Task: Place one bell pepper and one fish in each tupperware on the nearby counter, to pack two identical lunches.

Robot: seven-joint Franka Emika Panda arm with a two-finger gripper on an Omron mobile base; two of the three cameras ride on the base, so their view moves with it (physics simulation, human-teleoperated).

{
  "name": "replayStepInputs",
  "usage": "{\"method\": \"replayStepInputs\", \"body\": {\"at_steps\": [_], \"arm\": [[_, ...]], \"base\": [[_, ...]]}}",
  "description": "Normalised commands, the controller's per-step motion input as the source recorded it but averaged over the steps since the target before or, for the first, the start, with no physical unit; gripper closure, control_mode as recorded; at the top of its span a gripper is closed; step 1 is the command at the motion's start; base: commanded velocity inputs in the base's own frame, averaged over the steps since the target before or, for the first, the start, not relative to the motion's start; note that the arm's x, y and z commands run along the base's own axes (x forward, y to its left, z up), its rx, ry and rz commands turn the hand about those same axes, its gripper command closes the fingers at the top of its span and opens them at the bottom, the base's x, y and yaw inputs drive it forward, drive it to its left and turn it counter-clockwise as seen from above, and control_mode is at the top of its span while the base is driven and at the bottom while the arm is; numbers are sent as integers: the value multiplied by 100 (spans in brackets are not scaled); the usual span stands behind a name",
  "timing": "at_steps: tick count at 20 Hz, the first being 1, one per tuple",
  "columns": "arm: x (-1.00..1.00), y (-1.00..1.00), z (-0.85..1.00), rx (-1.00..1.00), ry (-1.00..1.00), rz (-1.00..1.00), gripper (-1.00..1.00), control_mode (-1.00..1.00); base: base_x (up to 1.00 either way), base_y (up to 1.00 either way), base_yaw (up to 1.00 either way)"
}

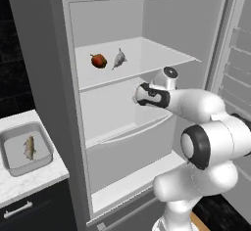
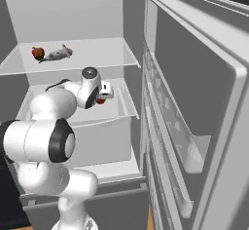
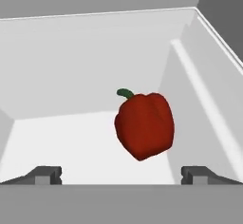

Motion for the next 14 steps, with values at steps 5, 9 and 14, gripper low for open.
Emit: {"method": "replayStepInputs", "body": {"at_steps": [5,9,14], "arm": [[59,0,-8,0,21,0,-100,-100],[37,0,-30,0,0,0,-100,-100],[26,-6,0,0,-1,0,-100,-100]], "base": [[0,0,0],[0,0,0],[0,0,0]]}}
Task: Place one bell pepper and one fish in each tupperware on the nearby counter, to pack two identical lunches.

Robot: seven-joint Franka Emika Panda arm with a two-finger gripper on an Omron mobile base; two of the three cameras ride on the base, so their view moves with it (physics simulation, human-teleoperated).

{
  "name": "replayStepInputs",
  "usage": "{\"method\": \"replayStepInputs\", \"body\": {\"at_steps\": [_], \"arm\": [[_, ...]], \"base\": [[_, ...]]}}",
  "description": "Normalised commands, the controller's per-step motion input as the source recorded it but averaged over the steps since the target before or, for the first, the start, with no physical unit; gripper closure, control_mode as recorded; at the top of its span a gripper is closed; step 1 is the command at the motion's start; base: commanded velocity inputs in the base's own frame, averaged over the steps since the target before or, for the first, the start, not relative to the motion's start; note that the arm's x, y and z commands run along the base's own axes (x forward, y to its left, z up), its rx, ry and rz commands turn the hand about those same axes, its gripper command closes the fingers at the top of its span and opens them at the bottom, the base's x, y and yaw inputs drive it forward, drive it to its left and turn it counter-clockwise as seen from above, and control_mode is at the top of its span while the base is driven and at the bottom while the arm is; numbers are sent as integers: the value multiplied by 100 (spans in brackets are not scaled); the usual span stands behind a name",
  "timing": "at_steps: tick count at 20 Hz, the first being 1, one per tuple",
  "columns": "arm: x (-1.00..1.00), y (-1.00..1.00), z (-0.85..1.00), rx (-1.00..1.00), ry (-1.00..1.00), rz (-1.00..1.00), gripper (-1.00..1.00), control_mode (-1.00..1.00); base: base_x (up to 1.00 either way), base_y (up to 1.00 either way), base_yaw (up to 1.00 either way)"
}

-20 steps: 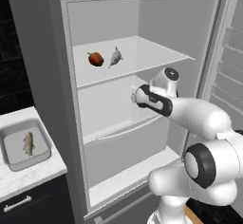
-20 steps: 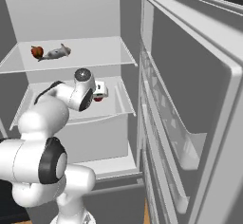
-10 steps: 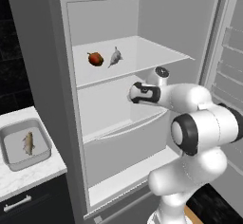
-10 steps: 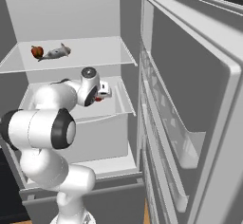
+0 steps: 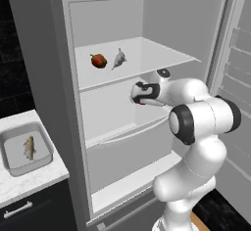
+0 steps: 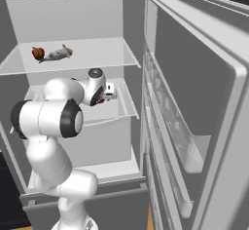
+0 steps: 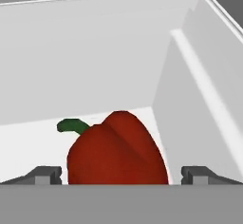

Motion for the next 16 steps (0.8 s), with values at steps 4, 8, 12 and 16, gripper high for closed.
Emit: {"method": "replayStepInputs", "body": {"at_steps": [4,8,12,16], "arm": [[44,-2,0,0,0,0,-100,-100],[38,0,-5,0,0,0,-100,-100],[9,0,-29,0,0,0,-100,-100],[-3,3,-24,0,0,7,-100,-100]], "base": [[0,0,0],[0,0,0],[0,0,0],[0,0,0]]}}
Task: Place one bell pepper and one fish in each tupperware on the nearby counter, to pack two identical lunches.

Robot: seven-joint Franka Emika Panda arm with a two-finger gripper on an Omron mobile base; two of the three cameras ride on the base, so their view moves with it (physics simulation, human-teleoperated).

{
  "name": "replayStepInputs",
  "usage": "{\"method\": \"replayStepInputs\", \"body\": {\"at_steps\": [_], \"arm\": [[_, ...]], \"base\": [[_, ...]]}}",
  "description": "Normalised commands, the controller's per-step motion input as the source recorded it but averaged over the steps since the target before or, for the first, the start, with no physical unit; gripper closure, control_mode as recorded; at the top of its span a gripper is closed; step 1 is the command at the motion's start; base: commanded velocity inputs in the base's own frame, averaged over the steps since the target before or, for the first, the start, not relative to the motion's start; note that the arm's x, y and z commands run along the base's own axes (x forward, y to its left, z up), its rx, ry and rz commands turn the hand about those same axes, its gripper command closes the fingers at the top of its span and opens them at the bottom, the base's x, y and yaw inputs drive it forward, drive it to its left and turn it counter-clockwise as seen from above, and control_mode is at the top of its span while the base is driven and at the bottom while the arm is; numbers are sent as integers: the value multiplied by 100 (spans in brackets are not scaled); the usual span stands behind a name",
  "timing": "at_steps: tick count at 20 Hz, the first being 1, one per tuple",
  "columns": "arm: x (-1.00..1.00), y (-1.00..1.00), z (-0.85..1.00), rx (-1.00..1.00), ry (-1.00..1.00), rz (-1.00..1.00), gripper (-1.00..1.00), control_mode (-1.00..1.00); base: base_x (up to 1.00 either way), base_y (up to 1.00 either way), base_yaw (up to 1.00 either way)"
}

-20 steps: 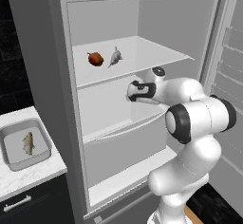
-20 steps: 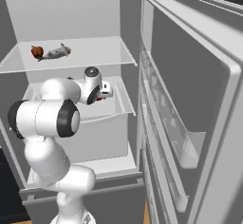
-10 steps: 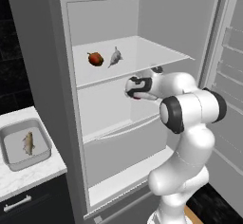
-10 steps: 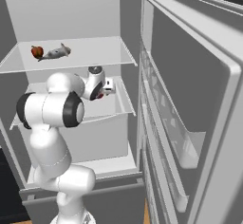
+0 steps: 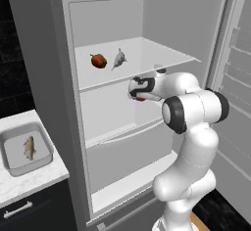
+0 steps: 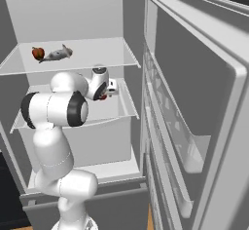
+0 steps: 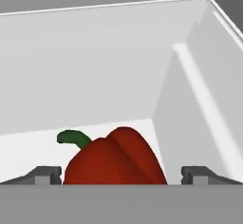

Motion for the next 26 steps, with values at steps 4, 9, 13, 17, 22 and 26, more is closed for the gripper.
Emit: {"method": "replayStepInputs", "body": {"at_steps": [4,9,13,17,22,26], "arm": [[0,1,-5,0,0,21,-100,-100],[0,2,-1,0,0,20,-100,-100],[0,4,-5,0,2,12,-100,-100],[0,12,0,0,2,7,100,-100],[-7,1,0,0,0,2,100,-100],[-74,0,-8,1,-2,0,100,-100]], "base": [[0,0,0],[0,0,0],[0,0,0],[0,0,0],[0,0,0],[0,0,0]]}}
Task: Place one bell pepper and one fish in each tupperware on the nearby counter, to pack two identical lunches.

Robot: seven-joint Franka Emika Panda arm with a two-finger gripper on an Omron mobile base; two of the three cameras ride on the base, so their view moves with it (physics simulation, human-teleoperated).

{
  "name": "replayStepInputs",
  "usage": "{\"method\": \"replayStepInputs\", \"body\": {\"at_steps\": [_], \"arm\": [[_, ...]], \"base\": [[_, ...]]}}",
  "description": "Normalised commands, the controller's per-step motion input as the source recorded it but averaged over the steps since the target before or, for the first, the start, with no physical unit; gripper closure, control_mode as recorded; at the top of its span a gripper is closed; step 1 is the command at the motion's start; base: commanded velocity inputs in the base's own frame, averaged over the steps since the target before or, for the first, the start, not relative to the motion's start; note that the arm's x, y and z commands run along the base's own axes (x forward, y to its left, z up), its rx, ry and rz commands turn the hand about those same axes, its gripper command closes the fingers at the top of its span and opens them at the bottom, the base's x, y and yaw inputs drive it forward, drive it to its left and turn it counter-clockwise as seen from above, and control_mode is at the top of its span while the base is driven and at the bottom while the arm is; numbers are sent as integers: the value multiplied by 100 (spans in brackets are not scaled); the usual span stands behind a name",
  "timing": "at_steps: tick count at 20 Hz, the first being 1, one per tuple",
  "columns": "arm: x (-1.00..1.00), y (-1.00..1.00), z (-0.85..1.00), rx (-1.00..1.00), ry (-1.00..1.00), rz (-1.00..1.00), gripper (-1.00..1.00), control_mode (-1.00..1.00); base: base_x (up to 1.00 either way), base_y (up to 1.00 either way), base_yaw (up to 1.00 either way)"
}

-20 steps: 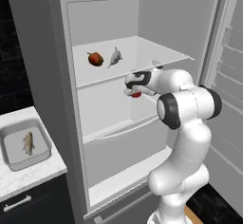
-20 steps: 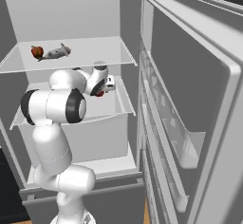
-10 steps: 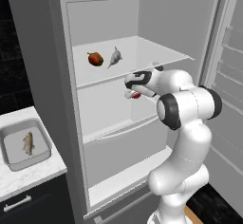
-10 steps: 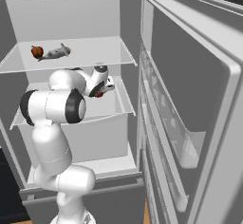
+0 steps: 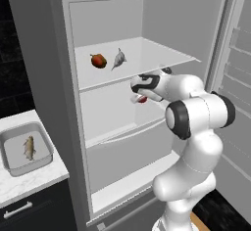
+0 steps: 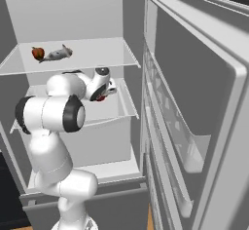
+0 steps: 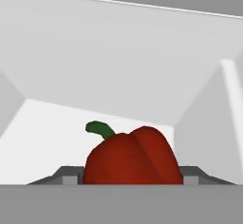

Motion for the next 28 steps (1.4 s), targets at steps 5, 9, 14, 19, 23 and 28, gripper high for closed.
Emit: {"method": "replayStepInputs", "body": {"at_steps": [5,9,14,19,23,28], "arm": [[-77,0,-21,2,-4,0,100,-100],[-77,0,-4,1,-3,0,100,-100],[-90,-11,93,0,2,0,100,-100],[-100,-12,100,0,25,0,100,-100],[-100,-6,85,0,40,0,100,-100],[-100,-2,29,0,18,0,100,-100]], "base": [[0,0,0],[0,0,0],[0,0,0],[0,0,0],[0,0,0],[0,0,0]]}}
